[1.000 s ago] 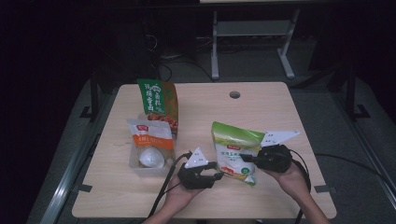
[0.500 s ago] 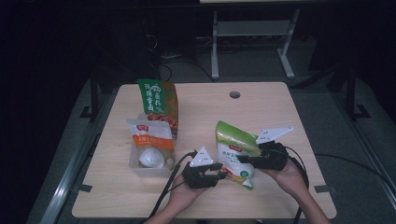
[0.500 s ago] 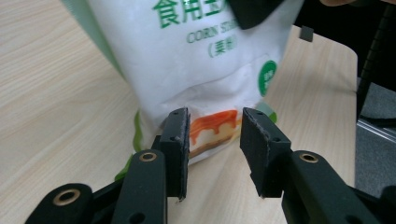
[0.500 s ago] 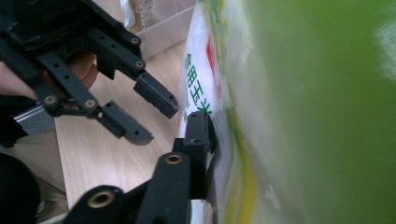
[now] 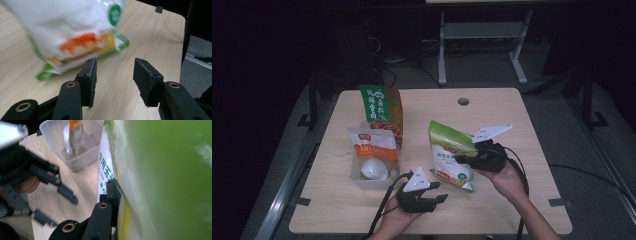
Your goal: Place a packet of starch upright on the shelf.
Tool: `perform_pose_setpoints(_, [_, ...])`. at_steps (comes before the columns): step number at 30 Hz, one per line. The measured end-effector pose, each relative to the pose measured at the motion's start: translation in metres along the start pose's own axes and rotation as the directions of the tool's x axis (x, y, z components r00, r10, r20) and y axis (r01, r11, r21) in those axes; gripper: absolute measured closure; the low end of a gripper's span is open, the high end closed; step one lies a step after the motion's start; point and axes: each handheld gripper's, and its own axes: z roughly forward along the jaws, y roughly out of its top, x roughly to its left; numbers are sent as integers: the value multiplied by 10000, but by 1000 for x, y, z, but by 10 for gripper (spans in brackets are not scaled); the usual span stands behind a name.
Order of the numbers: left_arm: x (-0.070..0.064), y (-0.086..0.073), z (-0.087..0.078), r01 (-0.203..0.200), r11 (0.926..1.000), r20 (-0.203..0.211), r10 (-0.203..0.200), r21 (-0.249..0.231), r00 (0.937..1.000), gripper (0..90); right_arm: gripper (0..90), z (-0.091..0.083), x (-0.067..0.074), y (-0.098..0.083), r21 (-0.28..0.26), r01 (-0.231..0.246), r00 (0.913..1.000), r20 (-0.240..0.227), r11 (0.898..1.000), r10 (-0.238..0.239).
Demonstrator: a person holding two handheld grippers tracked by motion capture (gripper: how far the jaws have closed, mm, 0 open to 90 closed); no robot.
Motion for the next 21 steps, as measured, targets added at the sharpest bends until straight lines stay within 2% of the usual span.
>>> perform_pose_setpoints(1, [-1,-1,-1,-67,10000,67,67,70,10000,519,883,1,2,6,55,-39,10000,15,10000,39])
perform_pose_setpoints(3, [-3,-2,-4,-163,9998,137,162,98,9998,512,884,3,3,19,-129,290,9996,-40,9995,-290])
perform_pose_setpoints(6, [-5,-4,-6,-207,9998,208,205,73,9996,506,883,7,7,40,-301,458,9987,-193,9985,-464])
perform_pose_setpoints(7, [-5,-5,-7,-377,9993,170,376,81,9992,504,883,9,8,46,-333,537,9983,-209,9980,-544])
perform_pose_setpoints(12, [-5,-9,-9,-278,9996,270,278,15,9993,496,883,26,15,82,-393,1049,9936,-374,9937,-1064])
perform_pose_setpoints(14, [-5,-10,-10,-178,9998,314,180,-71,9993,496,884,34,16,94,-397,1415,9888,-417,9891,-1431])
perform_pose_setpoints(17, [-4,-10,-12,-112,9997,337,119,-197,9994,495,884,46,19,110,-346,1608,9855,-498,9864,-1624])
perform_pose_setpoints(19, [-3,-10,-14,-236,9996,307,240,-138,9992,495,884,54,20,119,-405,1766,9822,-579,9835,-1787])
perform_pose_setpoints(21, [-4,-11,-14,-180,9998,367,184,-119,9992,494,884,61,23,127,-392,1821,9808,-634,9825,-1843])
